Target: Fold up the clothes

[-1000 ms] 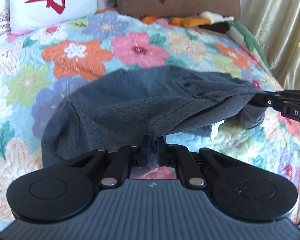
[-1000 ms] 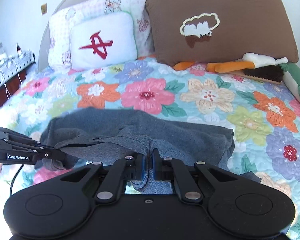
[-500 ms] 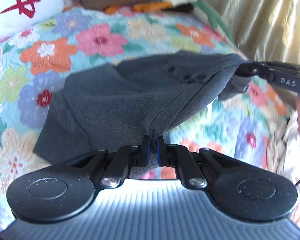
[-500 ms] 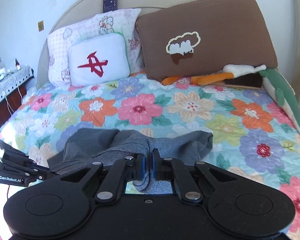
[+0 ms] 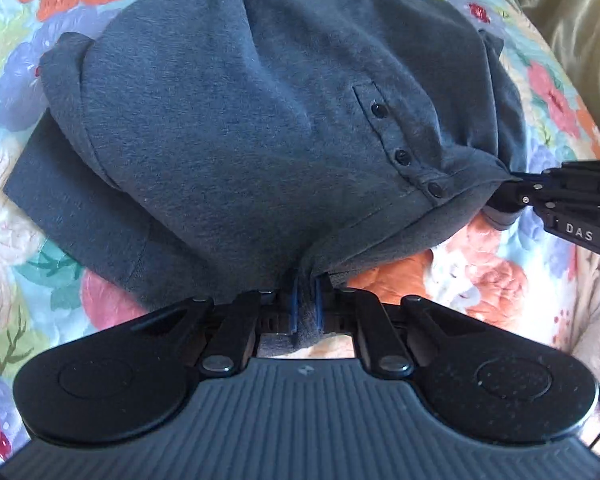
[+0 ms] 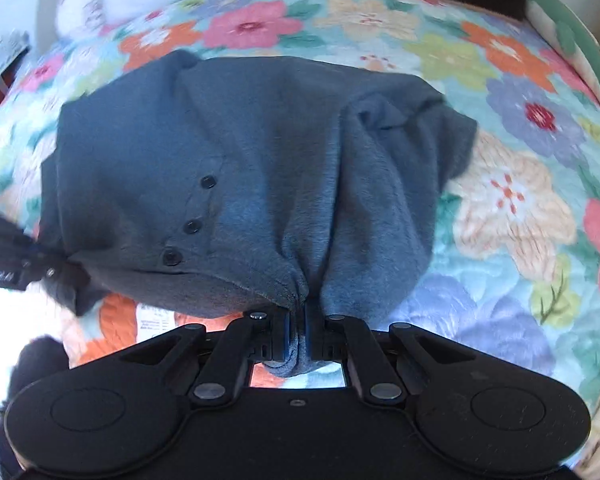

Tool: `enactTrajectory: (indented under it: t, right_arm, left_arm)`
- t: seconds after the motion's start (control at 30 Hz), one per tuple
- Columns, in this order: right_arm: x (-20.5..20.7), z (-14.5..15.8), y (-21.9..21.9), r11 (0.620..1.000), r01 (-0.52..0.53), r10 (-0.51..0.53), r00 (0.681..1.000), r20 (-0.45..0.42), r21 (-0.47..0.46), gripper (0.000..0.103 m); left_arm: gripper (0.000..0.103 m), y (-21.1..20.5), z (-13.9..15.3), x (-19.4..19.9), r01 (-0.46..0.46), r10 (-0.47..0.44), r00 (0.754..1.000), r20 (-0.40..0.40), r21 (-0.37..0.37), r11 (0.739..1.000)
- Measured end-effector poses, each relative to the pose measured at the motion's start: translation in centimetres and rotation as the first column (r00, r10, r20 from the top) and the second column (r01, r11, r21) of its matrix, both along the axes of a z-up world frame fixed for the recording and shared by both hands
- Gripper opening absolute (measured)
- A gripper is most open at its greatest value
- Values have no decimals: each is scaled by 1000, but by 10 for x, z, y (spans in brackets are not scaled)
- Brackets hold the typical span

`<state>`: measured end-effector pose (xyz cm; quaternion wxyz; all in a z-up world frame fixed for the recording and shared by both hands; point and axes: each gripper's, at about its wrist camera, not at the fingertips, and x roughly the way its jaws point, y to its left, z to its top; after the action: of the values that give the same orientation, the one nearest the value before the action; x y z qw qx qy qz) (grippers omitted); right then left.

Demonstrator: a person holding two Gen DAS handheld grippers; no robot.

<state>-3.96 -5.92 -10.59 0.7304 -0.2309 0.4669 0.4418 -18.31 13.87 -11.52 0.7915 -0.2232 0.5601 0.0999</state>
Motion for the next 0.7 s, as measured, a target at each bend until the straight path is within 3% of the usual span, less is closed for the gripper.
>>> enactTrajectory:
  t: [0.03,0.1,0.27,0.43,0.57,0.7]
  right_arm:
    - [0,0,-1,1000,-2,2,1000,-10,-1,13]
    - [2,3,-5,1000,6,-6,999,-46,6,27]
    - [9,55,-28,985,50,-32,994,-109,164,54]
    - [31,110,-6,952,36,-2,994,-110,304,60]
    - [64,104,54,976,48,-18,990,-141,214,68]
    - [90,79,89,985,103,-83,986,-141,139,68]
  left_arm:
    - [11,0,-1,0,8,-8,1000,-13,-2,1000]
    - [15,1,3,-2,26,-26,999,-24,-12,1000]
    - [44,14,52,-21,34,-35,997,74,11,999]
    - [54,47,94,-16,-12,-13,981,193,128,992]
    - [55,81,97,6,-77,22,959,282,186,980]
    - [55,112,73,37,-110,50,946,321,172,979]
